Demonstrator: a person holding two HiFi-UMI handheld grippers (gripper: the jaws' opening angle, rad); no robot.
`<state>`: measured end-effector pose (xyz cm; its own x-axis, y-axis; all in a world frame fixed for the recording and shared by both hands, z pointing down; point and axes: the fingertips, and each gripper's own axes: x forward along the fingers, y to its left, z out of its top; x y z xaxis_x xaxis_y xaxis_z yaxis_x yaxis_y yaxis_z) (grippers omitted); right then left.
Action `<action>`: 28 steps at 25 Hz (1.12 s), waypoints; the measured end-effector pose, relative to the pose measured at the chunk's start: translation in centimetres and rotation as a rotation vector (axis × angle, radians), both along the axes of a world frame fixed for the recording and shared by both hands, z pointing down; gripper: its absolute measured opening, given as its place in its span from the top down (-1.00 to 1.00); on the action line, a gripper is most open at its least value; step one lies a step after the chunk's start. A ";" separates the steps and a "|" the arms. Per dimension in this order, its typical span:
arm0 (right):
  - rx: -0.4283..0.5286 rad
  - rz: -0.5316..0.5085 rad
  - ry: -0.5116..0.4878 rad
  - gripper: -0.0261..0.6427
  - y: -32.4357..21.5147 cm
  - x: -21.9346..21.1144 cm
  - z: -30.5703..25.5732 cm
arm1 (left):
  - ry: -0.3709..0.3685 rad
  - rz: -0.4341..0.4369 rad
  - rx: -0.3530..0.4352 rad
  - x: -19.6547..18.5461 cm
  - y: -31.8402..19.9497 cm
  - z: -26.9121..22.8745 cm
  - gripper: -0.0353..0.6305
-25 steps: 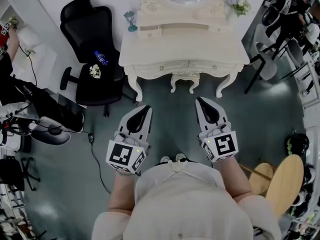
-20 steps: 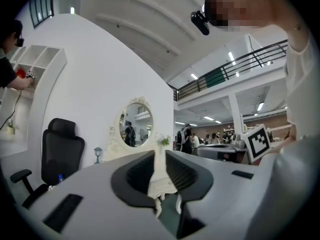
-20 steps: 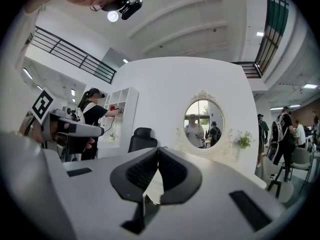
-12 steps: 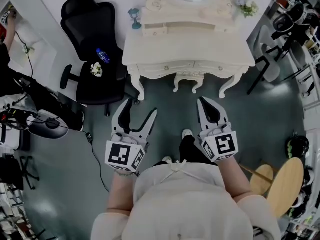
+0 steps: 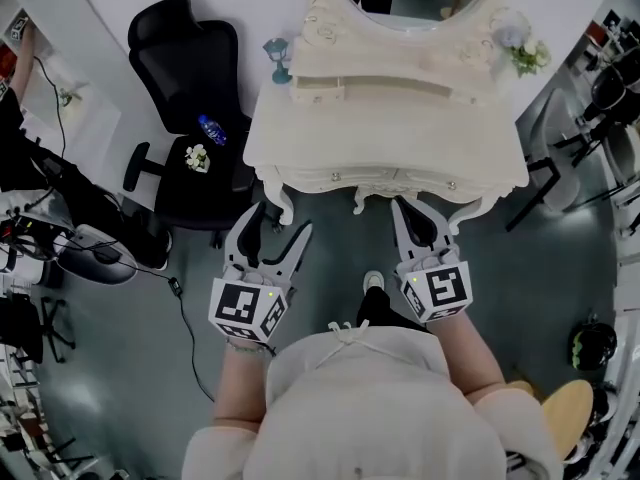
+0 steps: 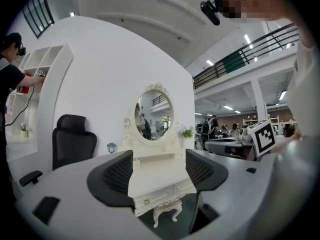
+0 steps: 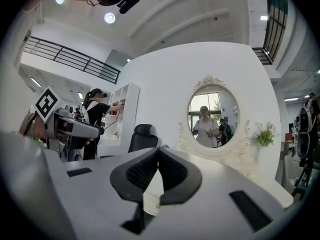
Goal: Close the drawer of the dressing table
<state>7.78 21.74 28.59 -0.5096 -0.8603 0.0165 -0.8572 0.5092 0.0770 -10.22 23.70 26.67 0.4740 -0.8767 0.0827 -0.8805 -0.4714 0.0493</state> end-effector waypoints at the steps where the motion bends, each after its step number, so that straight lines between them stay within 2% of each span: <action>1: -0.001 -0.010 0.003 0.91 -1.6 0.7 -0.1 | -0.001 -0.013 -0.002 0.6 -1.4 -0.1 -0.10; 8: -0.022 -0.076 0.012 0.91 -12.1 5.5 -0.6 | -0.006 -0.077 -0.004 5.7 -10.7 -0.5 -0.10; 13: -0.033 -0.112 0.023 0.91 -17.2 6.9 0.1 | -0.018 -0.087 -0.036 7.6 -15.3 0.7 -0.10; 18: -0.076 -0.127 0.018 0.91 -21.5 6.6 1.9 | -0.048 -0.103 -0.099 7.5 -19.6 3.7 -0.10; 28: -0.121 -0.122 0.028 0.91 -31.3 4.3 5.7 | -0.014 -0.096 -0.183 5.5 -30.4 10.1 -0.10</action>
<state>12.04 -9.57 34.25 -0.6079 -0.7830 0.1322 -0.7869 0.6163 0.0318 -4.76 -6.68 36.76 0.3866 -0.8874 0.2509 -0.9222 -0.3696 0.1139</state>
